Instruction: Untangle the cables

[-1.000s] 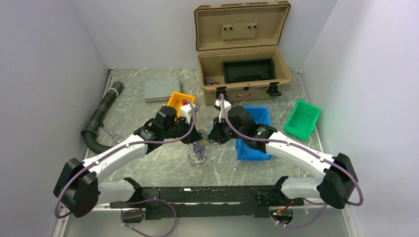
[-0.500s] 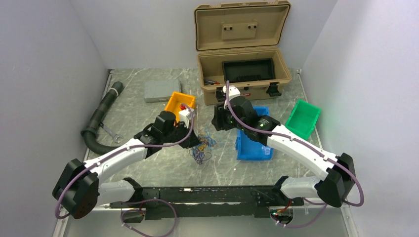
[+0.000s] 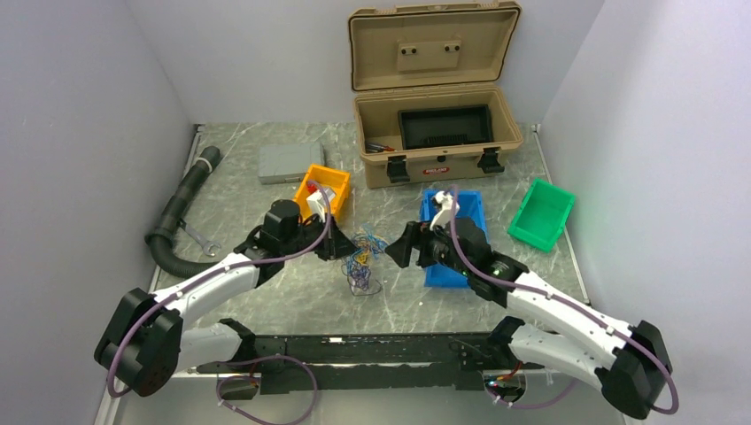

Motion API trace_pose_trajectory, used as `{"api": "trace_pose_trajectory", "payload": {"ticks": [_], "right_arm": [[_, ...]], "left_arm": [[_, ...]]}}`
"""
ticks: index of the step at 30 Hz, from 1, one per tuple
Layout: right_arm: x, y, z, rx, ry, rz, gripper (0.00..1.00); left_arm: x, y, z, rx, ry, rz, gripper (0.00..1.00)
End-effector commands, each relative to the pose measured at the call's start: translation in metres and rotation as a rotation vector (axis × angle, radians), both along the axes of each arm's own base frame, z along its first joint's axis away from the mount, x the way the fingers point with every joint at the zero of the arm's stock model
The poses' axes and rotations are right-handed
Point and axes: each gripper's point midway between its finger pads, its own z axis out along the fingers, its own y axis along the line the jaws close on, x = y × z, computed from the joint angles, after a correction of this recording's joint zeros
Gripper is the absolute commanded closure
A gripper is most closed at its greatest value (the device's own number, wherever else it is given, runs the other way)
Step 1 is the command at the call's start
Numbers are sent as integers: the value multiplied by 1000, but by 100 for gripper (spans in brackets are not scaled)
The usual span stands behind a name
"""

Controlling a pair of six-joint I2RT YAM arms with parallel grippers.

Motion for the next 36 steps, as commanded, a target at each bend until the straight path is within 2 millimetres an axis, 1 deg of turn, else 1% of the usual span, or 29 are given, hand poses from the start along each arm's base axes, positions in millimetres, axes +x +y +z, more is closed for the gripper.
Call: {"api": "trace_pose_trajectory", "payload": {"ticks": [1, 6, 8, 9, 12, 14, 15, 17, 19, 21, 22, 23, 25, 26, 28, 29, 33, 36], "right_arm": [[-8, 20, 46, 257, -112, 76, 11], [-27, 41, 51, 342, -153, 246, 12], [-30, 49, 51, 368, -158, 287, 13], [-29, 52, 55, 379, -172, 301, 13], [-29, 61, 61, 390, -192, 337, 15], [-28, 66, 66, 399, -209, 347, 20], [-28, 68, 68, 403, -214, 352, 24], [-25, 70, 72, 401, -220, 349, 40], [-21, 69, 71, 388, -217, 332, 61], [-18, 67, 69, 377, -210, 306, 80], [-16, 64, 67, 370, -204, 286, 87], [-14, 61, 66, 361, -199, 260, 91], [-8, 53, 60, 331, -181, 196, 95], [-4, 48, 57, 313, -174, 161, 100], [1, 36, 47, 264, -150, 90, 100], [3, 30, 46, 248, -150, 58, 100], [11, 10, 36, 157, -134, -42, 100], [17, -2, 32, 101, -125, -105, 100]], "left_arm": [[1, -7, 41, -157, -49, -16, 100], [-3, -12, 64, -258, -40, -33, 100], [-5, -15, 74, -302, -44, -48, 100], [-7, -16, 78, -318, -43, -58, 100], [-11, -20, 81, -319, -42, -83, 100], [-13, -22, 79, -300, -39, -91, 100], [-14, -22, 79, -299, -40, -94, 100], [-16, -23, 80, -305, -38, -102, 100], [-17, -23, 79, -302, -36, -102, 100], [-16, -21, 77, -280, -41, -93, 100], [-15, -20, 75, -263, -44, -84, 100], [-13, -18, 71, -239, -46, -70, 100], [-9, -12, 64, -169, -52, -36, 97], [-6, -9, 60, -131, -57, -14, 95], [0, -2, 56, -68, -74, 24, 92], [3, 2, 53, -37, -78, 48, 91], [13, 20, 42, 79, -88, 140, 92], [18, 32, 34, 142, -82, 208, 92]]}}
